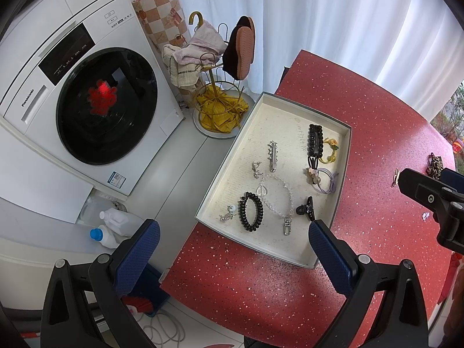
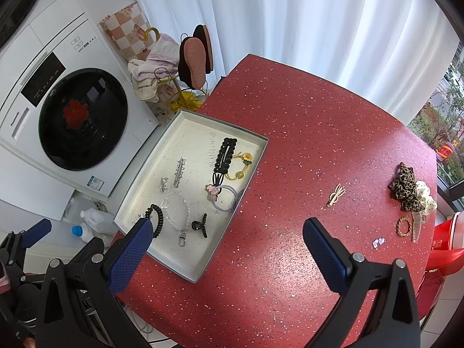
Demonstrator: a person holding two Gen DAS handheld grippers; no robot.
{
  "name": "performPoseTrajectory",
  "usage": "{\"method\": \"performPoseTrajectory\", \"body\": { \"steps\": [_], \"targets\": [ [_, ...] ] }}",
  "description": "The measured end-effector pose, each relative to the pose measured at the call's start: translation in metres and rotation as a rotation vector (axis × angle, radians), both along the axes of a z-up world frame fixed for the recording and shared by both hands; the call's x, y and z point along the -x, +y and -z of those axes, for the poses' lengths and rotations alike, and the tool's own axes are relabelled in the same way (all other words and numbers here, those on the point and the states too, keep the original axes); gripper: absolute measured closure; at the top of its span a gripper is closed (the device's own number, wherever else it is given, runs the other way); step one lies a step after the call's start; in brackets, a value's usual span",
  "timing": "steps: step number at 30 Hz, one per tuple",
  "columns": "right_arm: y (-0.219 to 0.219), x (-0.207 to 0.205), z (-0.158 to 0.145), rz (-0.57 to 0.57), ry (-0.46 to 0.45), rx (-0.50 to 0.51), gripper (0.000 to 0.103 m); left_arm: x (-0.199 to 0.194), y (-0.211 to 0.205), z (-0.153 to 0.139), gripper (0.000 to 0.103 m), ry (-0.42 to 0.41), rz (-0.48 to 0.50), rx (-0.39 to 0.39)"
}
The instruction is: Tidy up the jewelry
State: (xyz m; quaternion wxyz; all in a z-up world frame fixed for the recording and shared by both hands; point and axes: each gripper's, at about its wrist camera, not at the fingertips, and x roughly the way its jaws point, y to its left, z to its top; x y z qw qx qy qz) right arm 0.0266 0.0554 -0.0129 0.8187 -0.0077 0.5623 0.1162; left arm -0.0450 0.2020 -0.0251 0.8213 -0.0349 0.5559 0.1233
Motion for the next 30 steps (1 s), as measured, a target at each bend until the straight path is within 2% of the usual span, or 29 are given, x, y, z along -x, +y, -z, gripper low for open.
{"method": "performPoseTrajectory", "body": {
  "steps": [26,30],
  "targets": [
    [-0.0008,-0.0007,0.0023,-0.003,0.008,-0.002,0.000,-0.0008,0.0025,0.0017,0.000,0.002,-0.008,-0.008],
    [-0.0029,0.0013,0.0089,0.002,0.023,-0.020,0.000,0.0006,0.0028,0.0051,0.000,-0.011,0.023,-0.010]
  ]
}}
